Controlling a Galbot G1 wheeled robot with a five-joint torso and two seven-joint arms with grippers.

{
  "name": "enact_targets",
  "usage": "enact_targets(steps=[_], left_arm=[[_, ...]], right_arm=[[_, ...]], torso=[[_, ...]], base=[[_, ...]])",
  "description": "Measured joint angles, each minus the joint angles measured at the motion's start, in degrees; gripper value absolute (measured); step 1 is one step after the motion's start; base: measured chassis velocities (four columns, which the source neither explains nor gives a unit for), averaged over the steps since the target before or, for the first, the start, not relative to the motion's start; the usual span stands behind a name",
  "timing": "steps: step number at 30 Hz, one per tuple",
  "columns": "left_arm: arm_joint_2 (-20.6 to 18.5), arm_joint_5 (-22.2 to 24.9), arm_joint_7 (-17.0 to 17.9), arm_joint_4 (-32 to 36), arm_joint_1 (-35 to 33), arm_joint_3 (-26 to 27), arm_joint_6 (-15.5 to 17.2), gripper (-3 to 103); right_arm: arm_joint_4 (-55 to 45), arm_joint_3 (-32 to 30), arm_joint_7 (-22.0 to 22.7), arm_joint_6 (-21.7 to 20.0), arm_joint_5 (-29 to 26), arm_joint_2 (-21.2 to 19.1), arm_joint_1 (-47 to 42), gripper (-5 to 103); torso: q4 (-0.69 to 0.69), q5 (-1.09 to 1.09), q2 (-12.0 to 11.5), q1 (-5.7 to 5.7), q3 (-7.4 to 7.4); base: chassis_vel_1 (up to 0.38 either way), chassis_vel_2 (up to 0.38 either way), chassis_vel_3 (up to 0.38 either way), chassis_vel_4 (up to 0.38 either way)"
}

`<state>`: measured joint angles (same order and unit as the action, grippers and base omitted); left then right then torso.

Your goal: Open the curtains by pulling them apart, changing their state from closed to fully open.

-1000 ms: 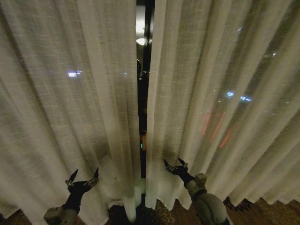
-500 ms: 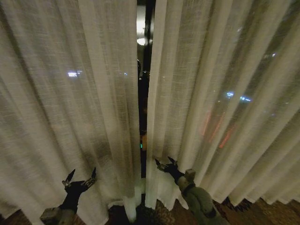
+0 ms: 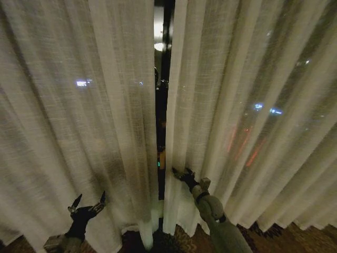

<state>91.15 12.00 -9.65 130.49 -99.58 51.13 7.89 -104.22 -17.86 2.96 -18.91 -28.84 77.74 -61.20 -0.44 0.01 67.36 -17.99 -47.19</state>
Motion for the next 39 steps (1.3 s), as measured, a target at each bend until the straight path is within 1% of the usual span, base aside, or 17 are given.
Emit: enact_targets(steps=[1, 5, 7, 10, 11, 13, 14, 16, 17, 20, 21, 22, 23, 25, 26, 31, 39], left_arm=[[0.0, 0.04, 0.0, -0.19, 0.08, -0.07, -0.16, 100], [0.01, 0.04, 0.01, -0.9, 0.23, -0.25, -0.75, 100], [0.01, 0.03, 0.01, -0.94, 0.16, -0.26, -0.85, 100], [0.01, 0.0, 0.35, -1.08, 0.23, -0.23, -1.02, 100], [0.01, 0.0, 0.35, -1.08, 0.23, -0.23, -1.02, 100], [0.0, -0.1, 0.89, -1.09, 0.55, -0.22, -1.01, 100], [0.0, -0.13, 1.01, -1.06, 0.61, -0.22, -0.99, 100], [0.0, -0.17, 1.33, -0.5, 0.45, -0.38, -0.82, 100], [0.0, -0.17, 1.33, -0.5, 0.45, -0.38, -0.82, 100], [0.01, -0.31, 1.38, -0.04, -0.3, -0.53, -0.75, 100], [0.01, -0.31, 1.37, -0.05, -0.37, -0.51, -0.74, 100], [0.01, -0.31, 1.37, -0.2, -0.37, -0.46, -0.76, 100], [0.01, -0.31, 1.37, -0.2, -0.37, -0.46, -0.76, 100], [0.01, -0.26, 1.38, -0.59, -0.34, -0.37, -0.84, 100], [0.0, -0.19, 1.43, -0.72, -0.37, -0.35, -0.94, 100], [0.01, -0.18, 1.44, -0.17, -0.52, -0.55, -1.09, 100], [0.0, -0.21, 1.47, 1.02, -0.7, -0.72, -1.07, 100]], right_arm=[[-0.01, 0.08, 0.21, 0.02, -0.04, 0.04, 0.13, 97], [-0.74, 0.09, 0.5, 0.06, -0.14, -0.93, 0.32, 77], [-0.94, -0.01, 0.54, 0.06, -0.15, -1.16, 0.32, 77], [-1.33, -0.29, 0.69, 0.1, -0.14, -1.82, 0.25, 60], [-1.33, -0.29, 0.69, 0.1, -0.14, -1.82, 0.25, 60], [-1.41, -0.31, 0.83, 0.14, -0.12, -2.17, 0.27, 49], [-1.43, -0.3, 1.03, 0.15, -0.09, -2.29, 0.3, 49], [-1.59, -0.14, 1.65, 0.19, -0.05, -2.58, 0.35, 38], [-1.59, -0.14, 1.65, 0.19, -0.05, -2.58, 0.35, 38], [-2.04, 0.09, 2.21, 0.39, 0.11, -2.68, 0.05, 22], [-2.21, 0.13, 2.4, 0.39, 0.17, -2.69, -0.04, 22], [-2.32, 0.16, 2.5, 0.4, 0.2, -2.74, -0.12, 17], [-2.32, 0.16, 2.5, 0.4, 0.2, -2.74, -0.12, 17], [-2.53, 0.18, 2.54, 0.39, 0.24, -2.91, -0.19, 6], [-2.65, 0.18, 2.55, 0.36, 0.26, -3.02, -0.2, 2], [-3.37, 0.51, 2.94, -0.3, 0.29, -3.13, -0.14, 0], [-4.77, 0.9, 3.48, -1.2, 0.32, -3.12, -0.37, 0]], torso=[[0.0, 0.0, 0.0, 0.0, 0.0], [0.0, 0.0, 0.0, 0.0, 0.0], [0.0, 0.0, 0.0, 0.0, 0.0], [0.0, 0.0, 0.0, 0.0, 0.0], [0.0, 0.0, 0.0, 0.0, 0.0], [0.0, 0.0, 0.0, 0.0, 0.0], [0.0, 0.0, 0.0, 0.0, 0.01], [0.0, 0.0, 0.0, 0.0, 0.0], [0.0, 0.0, 0.0, 0.0, 0.0], [0.0, 0.01, 0.0, 0.0, 0.0], [0.0, 0.01, 0.0, 0.0, 0.0], [0.0, 0.01, 0.01, 0.0, 0.01], [0.0, 0.01, 0.01, 0.0, 0.01], [0.0, 0.0, 0.0, 0.0, 0.01], [0.0, 0.0, 0.0, 0.0, 0.01], [0.0, 0.0, 0.0, 0.0, 0.01], [0.01, 0.0, 0.0, 0.0, 0.01]], base=[[0.0, 0.0, 0.0, 0.0], [0.0, 0.0, 0.0, 0.0], [0.0, 0.0, 0.0, 0.0], [0.0, 0.0, 0.0, 0.0], [0.0, 0.0, 0.0, 0.0], [0.0, 0.0, 0.0, 0.0], [0.0, 0.0, 0.0, 0.0], [0.0, 0.0, 0.0, 0.0], [0.0, 0.0, 0.0, 0.0], [0.0, 0.0, 0.0, 0.0], [0.0, 0.0, 0.0, 0.0], [0.0, 0.0, 0.0, 0.0], [0.0, 0.0, 0.0, 0.0], [0.0, 0.0, 0.0, 0.0], [0.0, 0.0, 0.0, 0.0], [0.0, 0.0, 0.0, 0.0], [-0.049, -0.054, 0.053, 0.05]])
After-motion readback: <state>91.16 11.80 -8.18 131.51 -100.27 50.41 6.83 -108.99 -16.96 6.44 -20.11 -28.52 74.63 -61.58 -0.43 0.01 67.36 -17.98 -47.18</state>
